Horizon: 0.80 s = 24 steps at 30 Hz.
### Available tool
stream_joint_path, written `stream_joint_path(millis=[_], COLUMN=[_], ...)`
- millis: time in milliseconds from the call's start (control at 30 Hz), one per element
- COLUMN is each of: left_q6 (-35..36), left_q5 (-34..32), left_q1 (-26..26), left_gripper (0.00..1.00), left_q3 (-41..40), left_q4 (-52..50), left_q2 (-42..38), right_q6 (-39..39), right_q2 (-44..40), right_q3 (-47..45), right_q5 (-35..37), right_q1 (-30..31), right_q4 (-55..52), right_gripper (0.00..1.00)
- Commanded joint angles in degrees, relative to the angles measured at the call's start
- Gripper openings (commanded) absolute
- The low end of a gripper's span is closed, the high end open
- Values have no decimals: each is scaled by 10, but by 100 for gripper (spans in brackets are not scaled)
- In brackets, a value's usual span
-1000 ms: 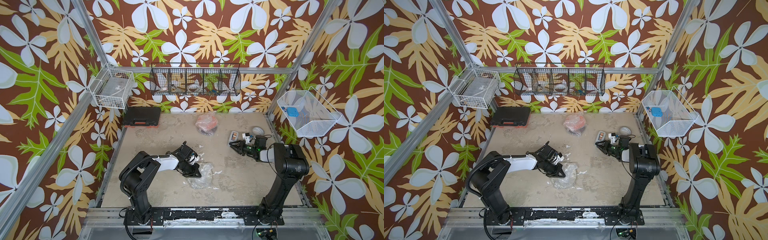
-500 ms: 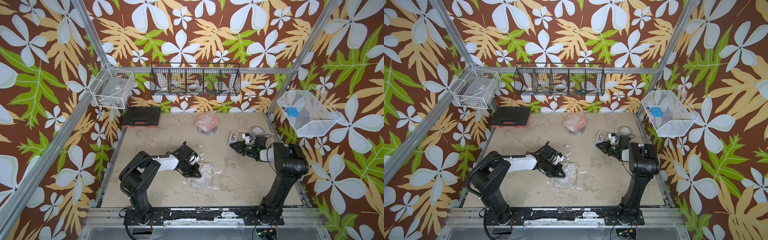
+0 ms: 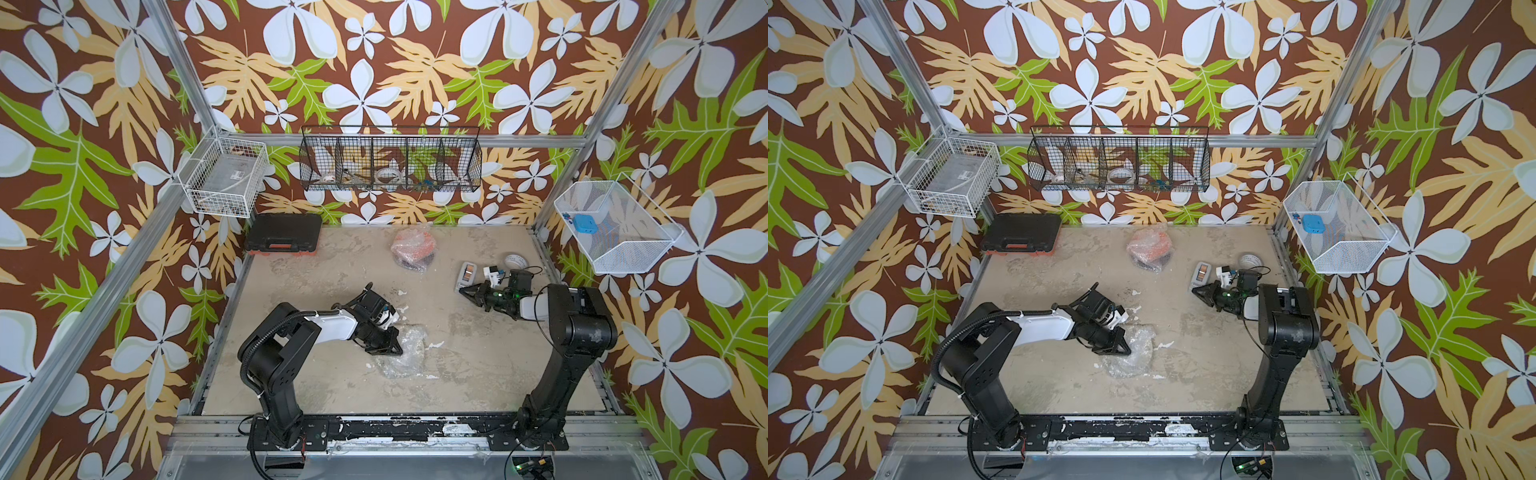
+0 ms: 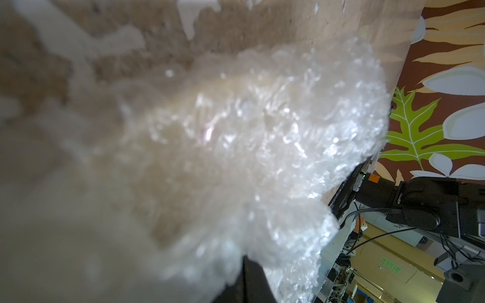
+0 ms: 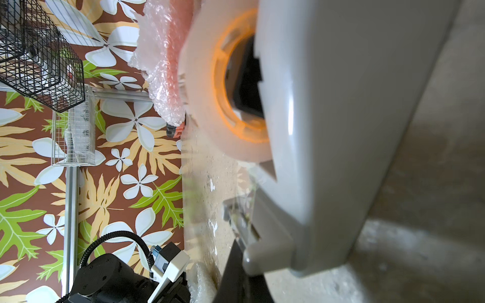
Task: Wrap dinner plates in bubble wrap
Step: Tear off the tape using the Tape Cutter, then stick the tape on the bubble wrap.
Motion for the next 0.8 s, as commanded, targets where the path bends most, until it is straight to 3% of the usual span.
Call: stream_joint_path(millis=[0, 133, 267, 500, 767], left_q6=[4, 6, 6, 5, 21], left_q5=[-63, -63, -61, -44, -29], left_q1=[-1, -1, -1, 0, 8], left_gripper=[6, 6, 6, 5, 2], left_q3=[-9, -10, -14, -38, -60], left_q4=[-74, -74, -62, -7, 28], left_q2=[9, 5, -2, -24, -43], right_q6=[-49, -73, -68, -87, -136], right_q2=[2, -2, -35, -152, -314], right_q3=[16, 44, 45, 18, -16], right_q5=[98, 135, 129, 105, 107], right_q1=[0, 0, 2, 31, 91], right_q4=[-134, -196, -186, -198, -282], right_gripper=[0, 0, 0, 0, 0])
